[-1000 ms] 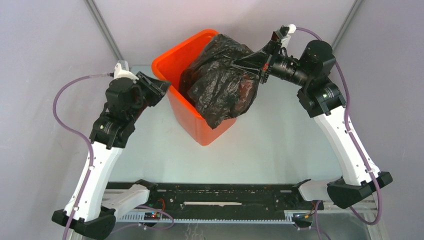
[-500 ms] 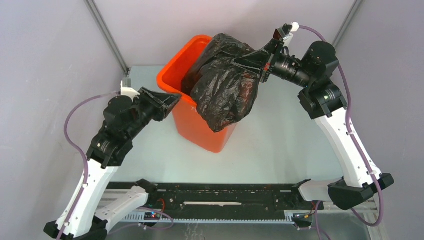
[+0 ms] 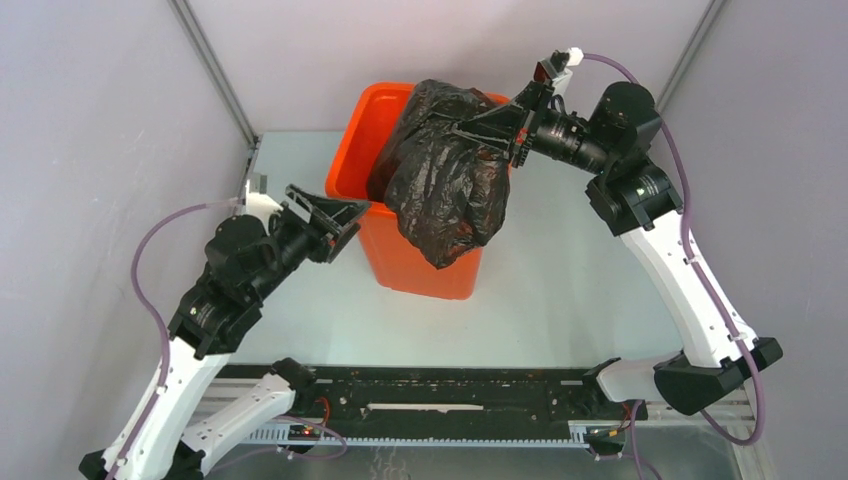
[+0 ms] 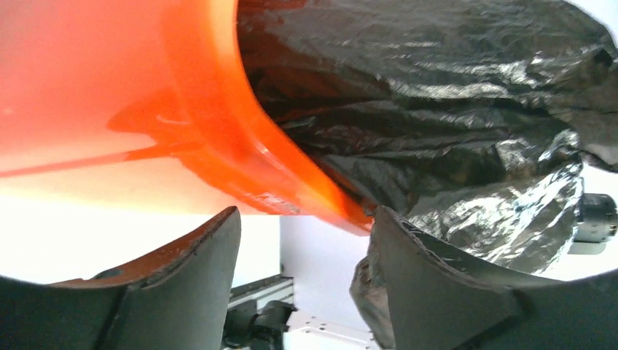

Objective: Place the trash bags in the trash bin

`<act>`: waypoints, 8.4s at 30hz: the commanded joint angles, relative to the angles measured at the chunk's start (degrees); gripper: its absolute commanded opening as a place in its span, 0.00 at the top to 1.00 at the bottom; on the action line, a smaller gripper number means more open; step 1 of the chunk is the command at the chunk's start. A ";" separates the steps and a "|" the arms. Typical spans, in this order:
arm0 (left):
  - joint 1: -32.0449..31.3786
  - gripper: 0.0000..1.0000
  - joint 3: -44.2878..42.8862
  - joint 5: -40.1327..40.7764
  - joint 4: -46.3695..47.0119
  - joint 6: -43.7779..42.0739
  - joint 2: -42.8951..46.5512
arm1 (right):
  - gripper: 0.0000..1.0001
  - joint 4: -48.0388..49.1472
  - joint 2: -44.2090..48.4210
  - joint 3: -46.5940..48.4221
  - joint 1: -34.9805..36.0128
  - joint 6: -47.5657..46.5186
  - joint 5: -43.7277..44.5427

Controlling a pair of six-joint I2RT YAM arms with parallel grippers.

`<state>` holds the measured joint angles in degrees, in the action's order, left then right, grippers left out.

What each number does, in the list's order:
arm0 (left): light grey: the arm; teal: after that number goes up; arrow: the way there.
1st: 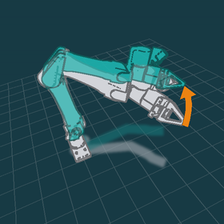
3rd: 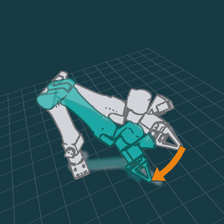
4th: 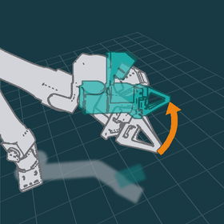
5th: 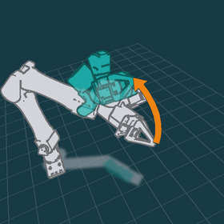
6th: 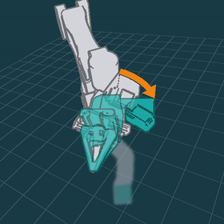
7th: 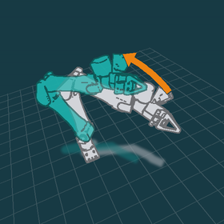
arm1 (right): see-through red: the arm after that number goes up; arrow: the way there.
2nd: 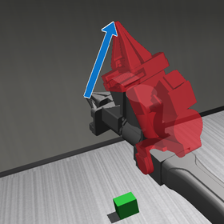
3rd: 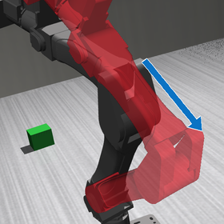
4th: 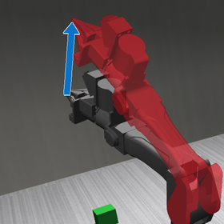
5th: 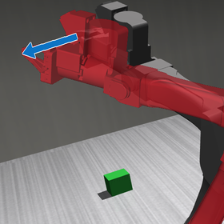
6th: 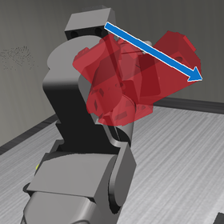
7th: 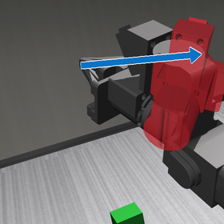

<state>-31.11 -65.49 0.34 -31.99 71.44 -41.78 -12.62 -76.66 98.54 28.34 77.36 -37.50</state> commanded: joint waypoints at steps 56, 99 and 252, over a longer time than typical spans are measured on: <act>-43.68 0.40 -66.60 49.70 -26.14 -74.60 -44.39 | 1.00 -29.39 -5.96 19.64 6.89 -5.58 24.83; -12.93 1.00 -23.24 17.77 0.50 -26.94 -9.36 | 0.66 -34.05 14.21 -1.84 5.00 -37.53 28.29; 35.93 0.80 -7.62 -27.32 13.43 -10.65 -34.04 | 0.96 -13.62 -22.05 2.70 -25.77 -26.15 2.14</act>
<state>4.03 -77.01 -24.88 -16.95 61.04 -82.78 -22.37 -102.59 102.85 2.72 53.30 -34.63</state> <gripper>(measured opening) 0.181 0.044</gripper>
